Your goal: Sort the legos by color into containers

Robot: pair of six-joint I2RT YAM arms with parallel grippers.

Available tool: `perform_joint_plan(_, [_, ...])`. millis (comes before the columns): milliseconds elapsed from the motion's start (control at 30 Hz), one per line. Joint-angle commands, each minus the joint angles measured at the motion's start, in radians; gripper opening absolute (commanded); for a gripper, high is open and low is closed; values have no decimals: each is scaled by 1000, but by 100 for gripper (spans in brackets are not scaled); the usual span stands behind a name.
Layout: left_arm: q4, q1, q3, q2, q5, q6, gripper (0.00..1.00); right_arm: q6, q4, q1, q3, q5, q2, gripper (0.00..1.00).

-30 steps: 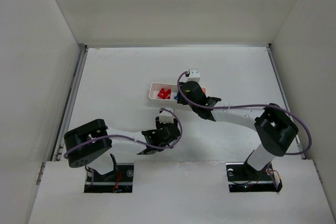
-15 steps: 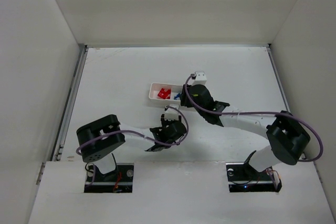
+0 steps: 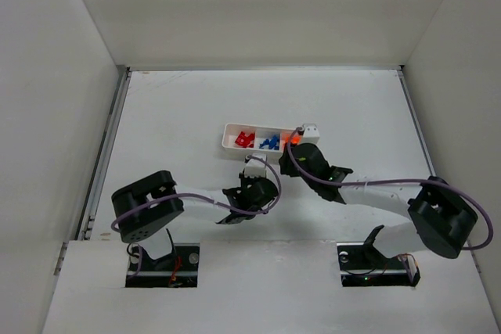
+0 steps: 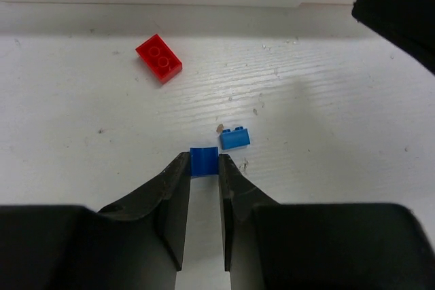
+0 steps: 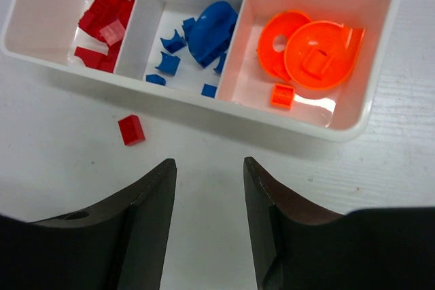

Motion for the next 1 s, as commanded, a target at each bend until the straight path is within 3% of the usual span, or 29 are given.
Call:
perform_joint_plan(0, [-49,4,-7,-109,-8,16,15,33,55,6,-40,7,-54,50])
perform_joint_plan(167, [-69,32,13,-210,6,54,15,56,55,8,-103,10,-104,48])
perform_joint_plan(333, [-32,131,78,-226,76,108,15,73,56,17,-155,14,-140,48])
perform_joint_plan(667, [35,274,299,-14,199,226,18,122,55,103,-186,34,-149,47])
perform_joint_plan(867, [29,311,349,55,212,229,37,125,62,153,-154,46,-97,50])
perform_joint_plan(967, [34,317,326,22,207,231,40,120,68,172,-123,48,-48,50])
